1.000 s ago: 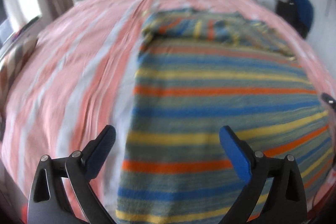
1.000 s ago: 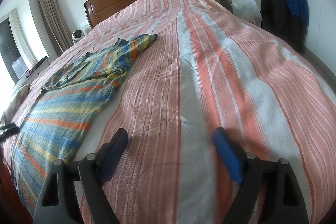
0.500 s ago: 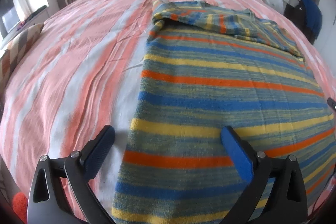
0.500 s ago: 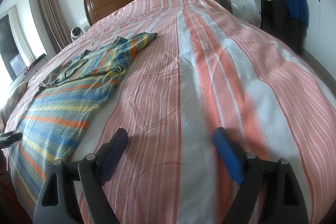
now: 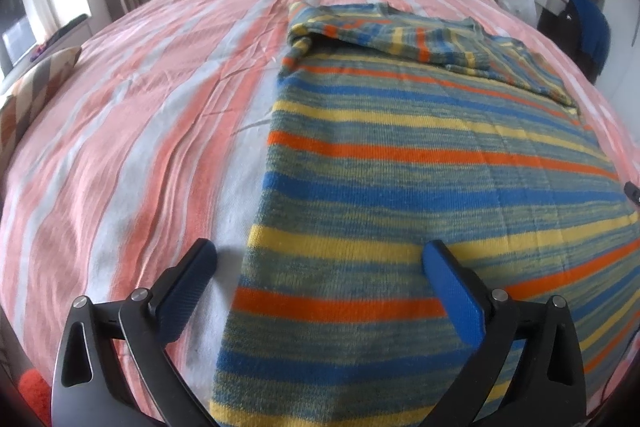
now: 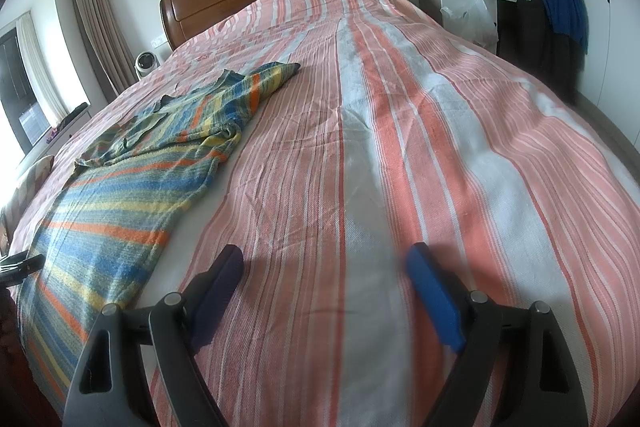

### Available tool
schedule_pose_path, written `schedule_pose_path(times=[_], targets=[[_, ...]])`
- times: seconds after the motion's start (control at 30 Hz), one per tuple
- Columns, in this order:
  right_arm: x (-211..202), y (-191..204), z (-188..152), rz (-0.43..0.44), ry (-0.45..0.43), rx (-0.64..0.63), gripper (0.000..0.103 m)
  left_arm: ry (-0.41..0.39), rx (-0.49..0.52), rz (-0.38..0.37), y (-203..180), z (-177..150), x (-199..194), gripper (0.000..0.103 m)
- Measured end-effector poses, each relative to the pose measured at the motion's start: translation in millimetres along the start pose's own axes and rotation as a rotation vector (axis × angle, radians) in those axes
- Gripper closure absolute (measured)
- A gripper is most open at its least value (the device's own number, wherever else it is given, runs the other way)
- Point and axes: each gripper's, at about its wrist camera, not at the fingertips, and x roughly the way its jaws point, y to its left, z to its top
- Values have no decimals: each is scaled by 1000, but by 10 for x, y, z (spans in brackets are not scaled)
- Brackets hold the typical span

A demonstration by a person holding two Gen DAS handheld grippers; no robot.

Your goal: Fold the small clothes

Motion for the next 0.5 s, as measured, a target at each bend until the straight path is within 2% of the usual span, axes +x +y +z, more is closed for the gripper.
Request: schedule_pose_path(times=[0.5], targets=[[6, 8, -6, -11, 3, -7, 19, -55, 13, -17, -4, -72, 13, 0]])
